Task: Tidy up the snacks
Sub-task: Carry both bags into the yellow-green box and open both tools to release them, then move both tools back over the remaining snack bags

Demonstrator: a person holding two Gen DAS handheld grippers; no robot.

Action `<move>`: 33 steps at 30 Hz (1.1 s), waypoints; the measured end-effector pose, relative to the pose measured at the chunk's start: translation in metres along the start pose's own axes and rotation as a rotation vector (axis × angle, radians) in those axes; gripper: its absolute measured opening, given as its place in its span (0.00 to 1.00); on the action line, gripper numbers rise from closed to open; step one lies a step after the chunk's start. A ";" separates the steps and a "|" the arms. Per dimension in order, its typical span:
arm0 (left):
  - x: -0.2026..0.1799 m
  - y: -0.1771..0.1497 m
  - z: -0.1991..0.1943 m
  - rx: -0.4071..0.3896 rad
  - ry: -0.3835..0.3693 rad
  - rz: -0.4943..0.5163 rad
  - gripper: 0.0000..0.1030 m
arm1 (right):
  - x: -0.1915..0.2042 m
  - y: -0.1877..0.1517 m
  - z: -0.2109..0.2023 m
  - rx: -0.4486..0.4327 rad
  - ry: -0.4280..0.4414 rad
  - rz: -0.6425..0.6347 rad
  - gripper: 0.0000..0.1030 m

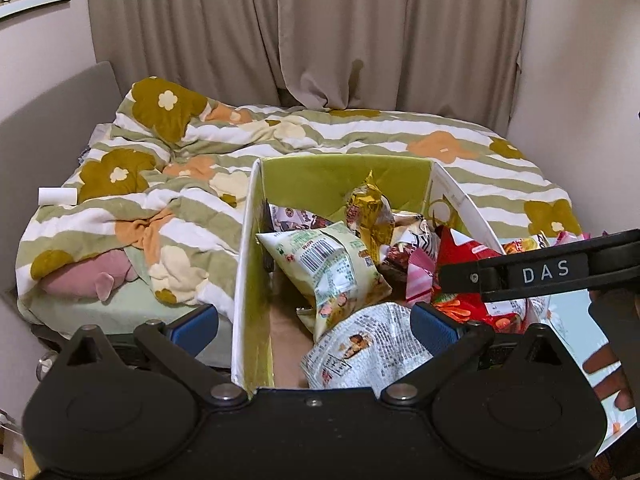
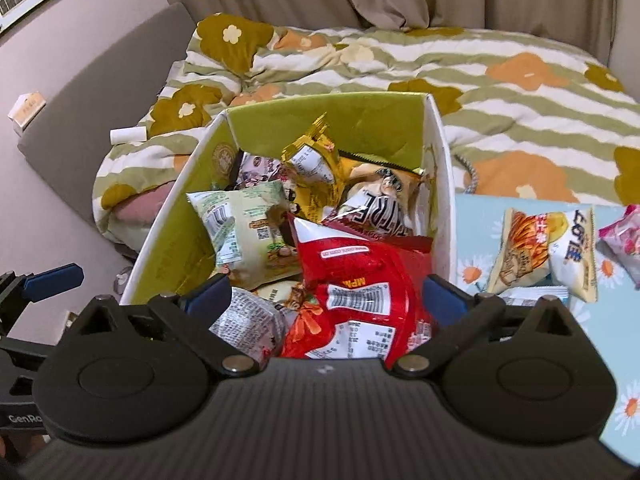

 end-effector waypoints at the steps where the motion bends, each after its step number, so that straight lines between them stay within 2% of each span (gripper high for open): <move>1: -0.001 0.000 -0.002 -0.002 -0.001 0.002 1.00 | 0.001 0.000 -0.003 -0.008 -0.004 -0.006 1.00; 10: -0.009 0.006 -0.036 -0.066 -0.008 0.026 1.00 | 0.006 -0.004 -0.039 -0.052 -0.004 -0.022 1.00; 18: -0.040 0.011 -0.060 -0.120 -0.068 0.091 1.00 | -0.015 -0.024 -0.082 -0.112 -0.075 0.008 1.00; 26: -0.107 0.022 -0.066 -0.155 -0.136 0.179 1.00 | -0.083 -0.050 -0.117 -0.142 -0.175 0.076 1.00; 33: -0.184 0.035 -0.057 -0.163 -0.151 0.228 1.00 | -0.170 -0.063 -0.139 -0.169 -0.217 0.138 1.00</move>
Point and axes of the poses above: each gripper's, at about its wrist camera, not at the fingertips, and z roughly the way its jaws point, x to its left, y to its top, the point moved 8 cm from there along z, roughly the way its jaws point, and after that the axes turned 14 degrees about x, right-handed, at the moved point
